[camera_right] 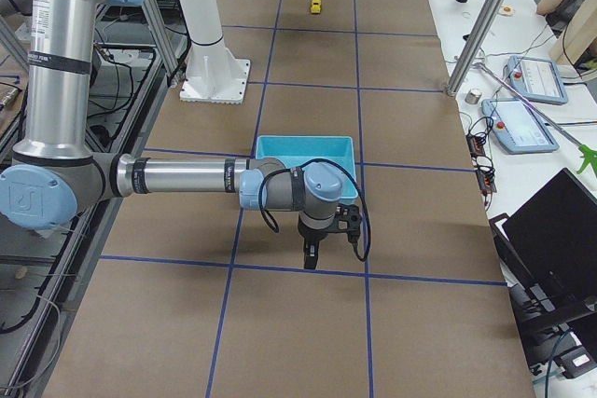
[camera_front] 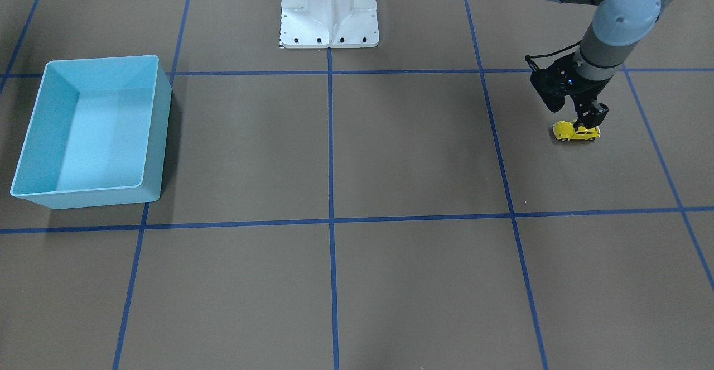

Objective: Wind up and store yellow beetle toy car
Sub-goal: 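Lower the left gripper down onto the yellow beetle toy car, then press the car with the left gripper and roll it toward the table center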

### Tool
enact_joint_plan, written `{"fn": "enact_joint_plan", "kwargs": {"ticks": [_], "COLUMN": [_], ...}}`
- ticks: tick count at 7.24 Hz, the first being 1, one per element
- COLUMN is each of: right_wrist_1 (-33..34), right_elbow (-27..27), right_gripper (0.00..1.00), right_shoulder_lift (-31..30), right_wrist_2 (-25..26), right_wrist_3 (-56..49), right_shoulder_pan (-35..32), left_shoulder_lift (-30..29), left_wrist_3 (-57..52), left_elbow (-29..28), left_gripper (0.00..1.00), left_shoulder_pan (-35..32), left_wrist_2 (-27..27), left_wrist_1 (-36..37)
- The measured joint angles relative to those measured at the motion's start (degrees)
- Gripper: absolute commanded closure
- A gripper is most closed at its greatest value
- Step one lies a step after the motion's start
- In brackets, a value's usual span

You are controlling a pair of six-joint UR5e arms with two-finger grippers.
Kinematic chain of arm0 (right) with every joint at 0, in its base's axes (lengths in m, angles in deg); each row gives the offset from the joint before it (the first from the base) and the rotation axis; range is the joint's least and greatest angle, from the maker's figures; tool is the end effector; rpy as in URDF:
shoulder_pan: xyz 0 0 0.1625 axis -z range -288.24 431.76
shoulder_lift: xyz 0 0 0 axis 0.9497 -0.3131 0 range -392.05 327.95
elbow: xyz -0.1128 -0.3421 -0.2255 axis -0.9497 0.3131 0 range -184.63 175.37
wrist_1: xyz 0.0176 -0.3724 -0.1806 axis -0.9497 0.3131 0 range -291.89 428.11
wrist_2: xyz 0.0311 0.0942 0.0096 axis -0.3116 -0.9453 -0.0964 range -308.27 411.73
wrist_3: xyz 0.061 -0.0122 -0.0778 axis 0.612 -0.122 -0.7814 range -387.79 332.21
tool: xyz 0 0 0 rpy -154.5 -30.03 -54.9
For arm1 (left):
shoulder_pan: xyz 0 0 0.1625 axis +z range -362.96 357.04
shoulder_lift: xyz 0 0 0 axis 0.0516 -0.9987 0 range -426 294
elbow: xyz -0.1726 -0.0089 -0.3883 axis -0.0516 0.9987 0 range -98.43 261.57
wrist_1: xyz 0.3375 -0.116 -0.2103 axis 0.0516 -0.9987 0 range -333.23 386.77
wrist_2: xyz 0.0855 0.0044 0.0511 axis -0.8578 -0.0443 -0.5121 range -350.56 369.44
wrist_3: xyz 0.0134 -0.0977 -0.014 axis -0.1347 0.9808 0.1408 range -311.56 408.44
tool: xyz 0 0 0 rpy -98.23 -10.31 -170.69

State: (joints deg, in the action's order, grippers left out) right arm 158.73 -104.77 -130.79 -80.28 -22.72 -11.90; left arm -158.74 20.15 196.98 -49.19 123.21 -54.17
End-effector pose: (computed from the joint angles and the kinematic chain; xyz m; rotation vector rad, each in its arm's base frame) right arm 0.0190 -0.4329 0.6457 -0.0600 -0.7308 -0.0263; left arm 0.2718 -0.4183 0.4556 0.2905 0.4856 1.2956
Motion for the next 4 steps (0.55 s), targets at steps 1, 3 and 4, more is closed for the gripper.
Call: {"fn": "enact_joint_plan", "kwargs": {"ticks": [1, 3, 4], "right_wrist_1": [0.0, 0.0, 0.0], "right_elbow": [0.0, 0.0, 0.0], "right_gripper": [0.00, 0.00, 0.00], "right_shoulder_lift": [0.0, 0.0, 0.0], "right_wrist_2": [0.0, 0.0, 0.0], "right_wrist_3": [0.0, 0.0, -0.1], "right_shoulder_pan": [0.0, 0.0, 0.0], "left_shoulder_lift": [0.5, 1.4, 1.6], "left_wrist_3": [-1.0, -3.0, -4.8], "left_elbow": [0.4, 0.8, 0.6], "left_gripper": [0.00, 0.00, 0.00], "left_shoulder_pan": [2.0, 5.7, 7.1], "left_wrist_2": [-3.3, -9.3, -11.8], "left_wrist_1": [0.1, 0.3, 0.3]}}
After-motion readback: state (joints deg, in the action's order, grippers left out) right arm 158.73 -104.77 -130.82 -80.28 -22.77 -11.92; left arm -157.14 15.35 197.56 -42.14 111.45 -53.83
